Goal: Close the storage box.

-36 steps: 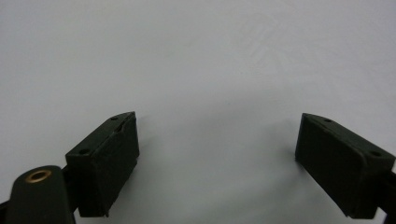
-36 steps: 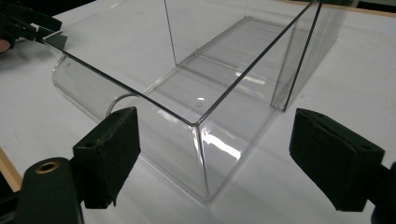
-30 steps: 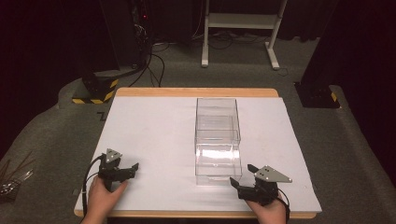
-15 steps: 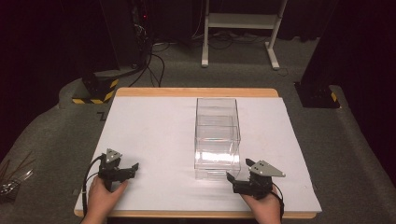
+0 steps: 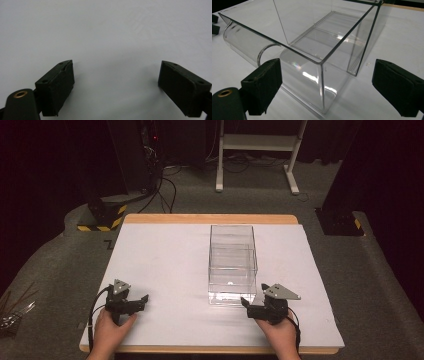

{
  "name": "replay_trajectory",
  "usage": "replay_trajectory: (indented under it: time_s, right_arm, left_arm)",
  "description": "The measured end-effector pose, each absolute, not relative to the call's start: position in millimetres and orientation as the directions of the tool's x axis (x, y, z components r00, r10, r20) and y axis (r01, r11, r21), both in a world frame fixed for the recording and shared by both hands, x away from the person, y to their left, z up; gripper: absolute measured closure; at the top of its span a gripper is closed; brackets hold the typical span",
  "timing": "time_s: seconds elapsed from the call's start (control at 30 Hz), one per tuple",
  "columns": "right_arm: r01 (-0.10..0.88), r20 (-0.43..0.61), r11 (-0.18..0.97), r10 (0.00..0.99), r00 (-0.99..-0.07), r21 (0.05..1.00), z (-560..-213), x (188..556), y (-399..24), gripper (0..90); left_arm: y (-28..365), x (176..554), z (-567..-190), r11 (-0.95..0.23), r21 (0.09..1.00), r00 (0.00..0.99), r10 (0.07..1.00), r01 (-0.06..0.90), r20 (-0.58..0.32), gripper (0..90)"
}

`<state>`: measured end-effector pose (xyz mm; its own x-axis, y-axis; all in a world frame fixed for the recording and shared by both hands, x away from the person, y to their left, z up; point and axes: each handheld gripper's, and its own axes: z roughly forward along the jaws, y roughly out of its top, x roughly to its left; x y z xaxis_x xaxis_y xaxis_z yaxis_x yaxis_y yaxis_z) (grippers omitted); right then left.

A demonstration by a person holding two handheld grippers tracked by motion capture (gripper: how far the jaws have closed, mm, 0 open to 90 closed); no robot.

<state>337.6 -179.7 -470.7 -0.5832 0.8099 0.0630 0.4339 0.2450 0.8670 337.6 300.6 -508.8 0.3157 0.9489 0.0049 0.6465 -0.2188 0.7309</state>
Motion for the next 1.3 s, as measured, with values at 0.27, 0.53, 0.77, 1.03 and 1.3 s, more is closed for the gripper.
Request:
replay_trajectory:
  time_s: [0.27,0.53,0.77,1.03,1.3]
  right_arm:
    - [0.436,0.059,0.243,0.817,-0.574,0.866,-470.2,347.7,-179.7,9.4]
    - [0.438,0.063,0.231,0.826,-0.561,0.869,-472.2,360.2,-179.5,9.4]
    - [0.44,0.051,0.235,0.836,-0.547,0.867,-470.8,369.0,-177.3,9.4]
    - [0.439,0.047,0.221,0.852,-0.521,0.871,-470.5,382.3,-175.2,10.1]
    - [0.453,0.061,0.203,0.862,-0.504,0.868,-470.5,394.9,-173.9,10.2]
  left_arm:
    - [300.6,337.6,-508.8,-0.219,0.731,0.316,0.949,0.646,0.005,13.5]
    - [300.7,337.7,-508.8,-0.221,0.731,0.317,0.949,0.646,0.007,13.5]
    - [300.6,337.6,-508.8,-0.219,0.73,0.316,0.949,0.647,0.005,13.4]
    - [300.7,337.7,-508.8,-0.221,0.731,0.317,0.949,0.646,0.007,13.4]
    - [300.6,337.6,-508.8,-0.219,0.73,0.316,0.949,0.647,0.005,13.4]
